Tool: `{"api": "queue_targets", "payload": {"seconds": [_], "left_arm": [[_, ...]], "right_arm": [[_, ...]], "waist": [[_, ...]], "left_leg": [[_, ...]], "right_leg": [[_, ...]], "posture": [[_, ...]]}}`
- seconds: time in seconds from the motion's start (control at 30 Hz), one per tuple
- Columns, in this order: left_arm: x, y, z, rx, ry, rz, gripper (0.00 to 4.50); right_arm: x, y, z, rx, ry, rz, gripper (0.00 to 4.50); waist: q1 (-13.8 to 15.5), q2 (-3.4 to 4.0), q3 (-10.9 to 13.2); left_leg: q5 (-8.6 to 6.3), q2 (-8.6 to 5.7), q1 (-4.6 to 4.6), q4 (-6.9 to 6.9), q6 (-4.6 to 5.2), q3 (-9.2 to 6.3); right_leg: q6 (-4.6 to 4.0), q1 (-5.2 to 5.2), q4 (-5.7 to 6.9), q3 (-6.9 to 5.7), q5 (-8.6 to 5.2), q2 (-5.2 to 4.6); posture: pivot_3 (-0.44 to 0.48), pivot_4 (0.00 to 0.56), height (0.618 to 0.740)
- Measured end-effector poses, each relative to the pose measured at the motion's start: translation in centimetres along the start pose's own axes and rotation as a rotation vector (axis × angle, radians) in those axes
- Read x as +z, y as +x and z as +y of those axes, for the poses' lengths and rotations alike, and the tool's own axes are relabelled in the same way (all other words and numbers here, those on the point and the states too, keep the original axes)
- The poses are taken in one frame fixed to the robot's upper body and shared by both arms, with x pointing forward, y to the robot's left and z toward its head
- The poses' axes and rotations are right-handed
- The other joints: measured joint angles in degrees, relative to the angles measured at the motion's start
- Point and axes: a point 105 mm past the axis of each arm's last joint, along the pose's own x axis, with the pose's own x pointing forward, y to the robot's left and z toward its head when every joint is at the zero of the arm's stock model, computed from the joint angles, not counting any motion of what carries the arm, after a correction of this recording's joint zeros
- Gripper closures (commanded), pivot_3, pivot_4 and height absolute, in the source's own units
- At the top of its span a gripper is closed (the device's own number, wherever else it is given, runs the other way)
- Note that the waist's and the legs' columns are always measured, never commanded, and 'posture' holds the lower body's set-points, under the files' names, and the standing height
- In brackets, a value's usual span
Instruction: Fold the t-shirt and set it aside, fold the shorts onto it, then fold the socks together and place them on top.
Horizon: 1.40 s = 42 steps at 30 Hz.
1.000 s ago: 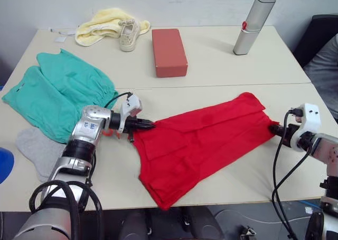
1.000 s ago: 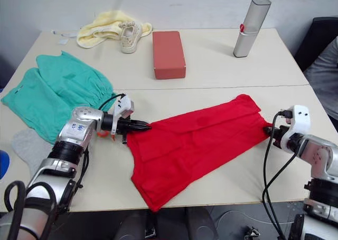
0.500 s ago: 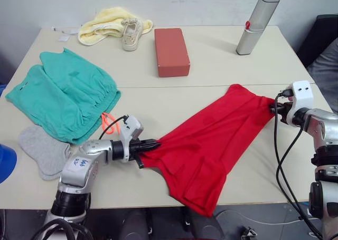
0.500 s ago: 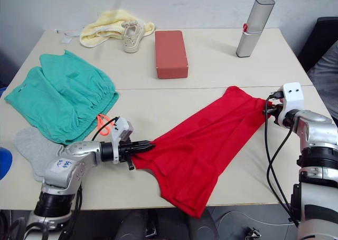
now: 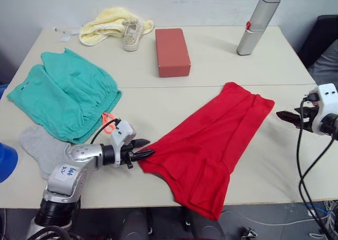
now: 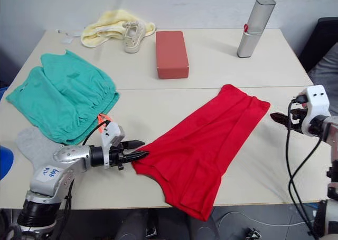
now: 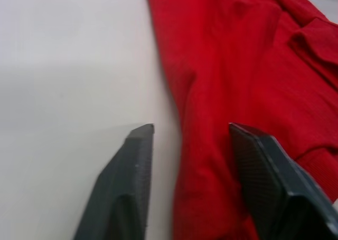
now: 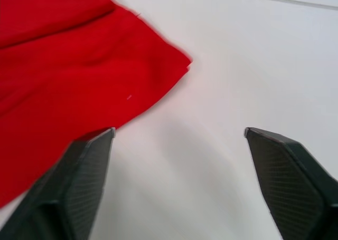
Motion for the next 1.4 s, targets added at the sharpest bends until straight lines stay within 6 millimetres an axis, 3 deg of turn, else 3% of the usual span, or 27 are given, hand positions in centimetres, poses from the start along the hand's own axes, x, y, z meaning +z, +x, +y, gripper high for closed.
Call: {"api": "queue_targets", "payload": {"seconds": [0.13,0.27,0.4,0.57,0.77,0.93,1.07,1.4], "left_arm": [[1.3,-1.0,1.7,-0.051,0.003,0.012,0.02],[4.6,0.0,2.7,-0.104,0.053,-0.079,0.02],[8.0,3.1,2.7,-0.183,0.102,-0.143,0.02],[8.6,8.4,2.5,-0.272,0.184,-0.042,0.02],[10.6,14.9,1.2,-0.3,0.268,-0.016,0.02],[10.1,17.5,1.3,-0.245,0.239,0.026,0.02],[9.5,18.5,1.8,-0.166,0.214,0.064,0.02],[9.7,18.6,3.3,-0.04,0.147,0.046,0.02]], "right_arm": [[-1.4,-2.9,4.4,0.154,0.065,0.064,0.0],[-3.5,-4.5,9.0,0.268,0.076,0.132,0.0],[-5.9,-5.3,12.5,0.322,0.131,0.18,0.0],[-9.1,-6.4,15.6,0.369,0.151,0.26,0.0],[-10.7,-7.0,18.1,0.389,0.153,0.266,0.0],[-11.4,-7.1,19.8,0.39,0.182,0.243,0.0],[-11.4,-6.4,20.7,0.374,0.18,0.22,0.0],[-10.8,-5.1,21.7,0.36,0.164,0.193,0.0]], "waist": [[0.3,0.03,0.0],[0.9,-0.06,0.0],[2.0,-0.08,0.0],[2.2,-0.09,0.0],[1.8,-0.15,0.0],[1.8,-0.17,0.0],[1.6,-0.36,0.0],[1.7,-0.92,-0.3]], "left_leg": [[0.0,0.01,-0.03,-0.04,-0.04,-0.04],[-0.01,-0.06,-0.1,0.02,-0.01,-0.22],[0.01,-0.25,-0.14,0.02,0.08,-0.2],[0.07,-0.62,-0.22,0.02,0.21,-0.25],[0.06,-0.66,-0.33,-0.01,0.39,-0.23],[0.05,-0.58,-0.36,-0.05,0.36,-0.3],[0.04,-0.58,-0.36,-0.04,0.38,-0.3],[0.04,-0.53,-0.36,-0.05,0.39,-0.3]], "right_leg": [[-0.03,-0.02,0.0,-0.02,-0.02,0.0],[-0.02,0.07,-0.06,-0.19,-0.01,-0.06],[0.04,0.04,-0.07,-0.2,0.02,-0.06],[0.09,0.01,-0.09,-0.25,0.03,-0.01],[0.25,-0.09,-0.19,-0.13,0.12,-0.04],[0.22,-0.15,-0.19,-0.14,0.11,-0.05],[0.22,-0.14,-0.19,-0.16,0.11,-0.07],[0.22,-0.14,-0.17,-0.33,0.11,-0.08]], "posture": [[0.0,0.15,0.74],[0.0,0.15,0.74],[0.0,0.15,0.74],[0.0,0.15,0.74],[0.0,0.15,0.74],[0.0,0.15,0.74],[0.0,0.15,0.74],[0.0,0.15,0.74]]}}
